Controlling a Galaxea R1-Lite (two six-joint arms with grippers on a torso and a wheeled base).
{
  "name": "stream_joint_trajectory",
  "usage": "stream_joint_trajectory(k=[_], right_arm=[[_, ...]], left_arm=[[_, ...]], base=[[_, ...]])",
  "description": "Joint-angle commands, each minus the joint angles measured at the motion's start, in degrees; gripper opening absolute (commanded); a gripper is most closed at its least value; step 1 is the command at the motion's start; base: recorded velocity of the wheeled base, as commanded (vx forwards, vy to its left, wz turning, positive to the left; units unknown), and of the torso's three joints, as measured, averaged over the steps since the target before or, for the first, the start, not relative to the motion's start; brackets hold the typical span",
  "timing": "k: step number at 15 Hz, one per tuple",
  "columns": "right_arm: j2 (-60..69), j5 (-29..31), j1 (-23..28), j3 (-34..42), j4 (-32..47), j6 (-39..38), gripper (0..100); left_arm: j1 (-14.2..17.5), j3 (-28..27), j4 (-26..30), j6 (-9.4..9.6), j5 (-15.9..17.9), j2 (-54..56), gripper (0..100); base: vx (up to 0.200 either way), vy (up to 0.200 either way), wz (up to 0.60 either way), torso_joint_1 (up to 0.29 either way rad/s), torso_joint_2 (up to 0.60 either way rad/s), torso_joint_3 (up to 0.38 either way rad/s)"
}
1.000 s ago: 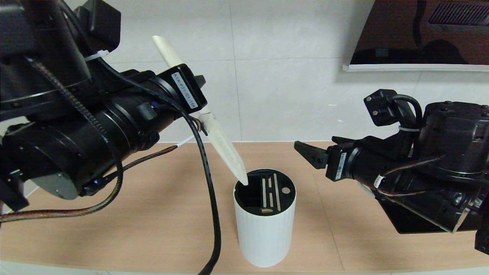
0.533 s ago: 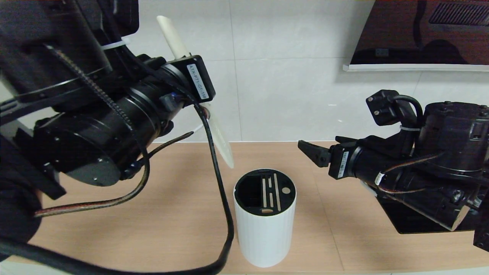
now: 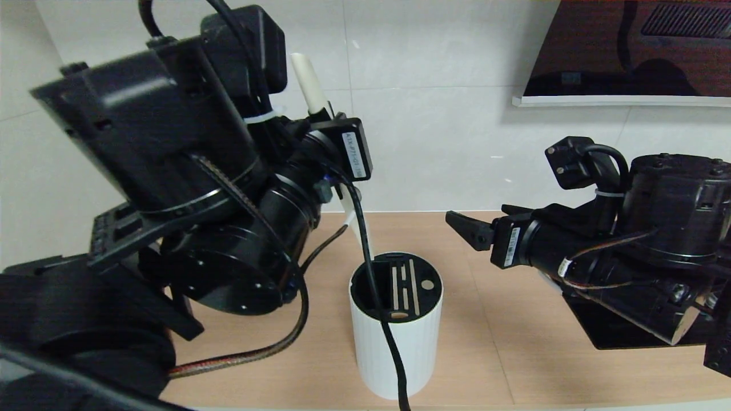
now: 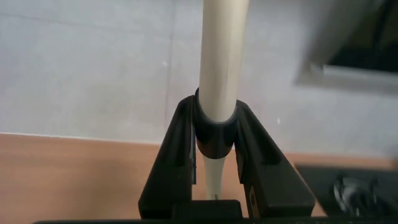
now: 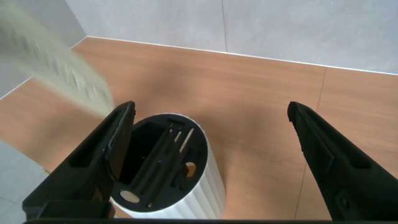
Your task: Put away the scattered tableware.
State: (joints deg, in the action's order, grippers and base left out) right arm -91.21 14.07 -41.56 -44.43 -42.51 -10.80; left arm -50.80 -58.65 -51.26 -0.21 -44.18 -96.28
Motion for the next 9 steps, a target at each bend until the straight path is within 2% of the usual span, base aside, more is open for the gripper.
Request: stream_joint_trajectory(k=[1, 7, 9], right_arm=[[-0.2, 0.0, 0.0, 0.0, 0.0, 0.0, 100], [-0.1, 0.0, 0.0, 0.0, 0.0, 0.0, 100], [-0.2, 0.0, 0.0, 0.1, 0.0, 0.0, 100]], left_arm=[[-0.9, 0.9, -0.1, -0.14, -0.1, -2.1, 0], [-1.1, 1.2, -1.1, -0.50, -0.2, -4.0, 0], [-1.1, 1.4, -1.1, -1.29, -0.1, -5.2, 0]], base=[[0.000, 0.000, 0.00, 0.000, 0.00, 0.000], [0.000, 0.000, 0.00, 0.000, 0.00, 0.000], [0.000, 0.000, 0.00, 0.000, 0.00, 0.000]])
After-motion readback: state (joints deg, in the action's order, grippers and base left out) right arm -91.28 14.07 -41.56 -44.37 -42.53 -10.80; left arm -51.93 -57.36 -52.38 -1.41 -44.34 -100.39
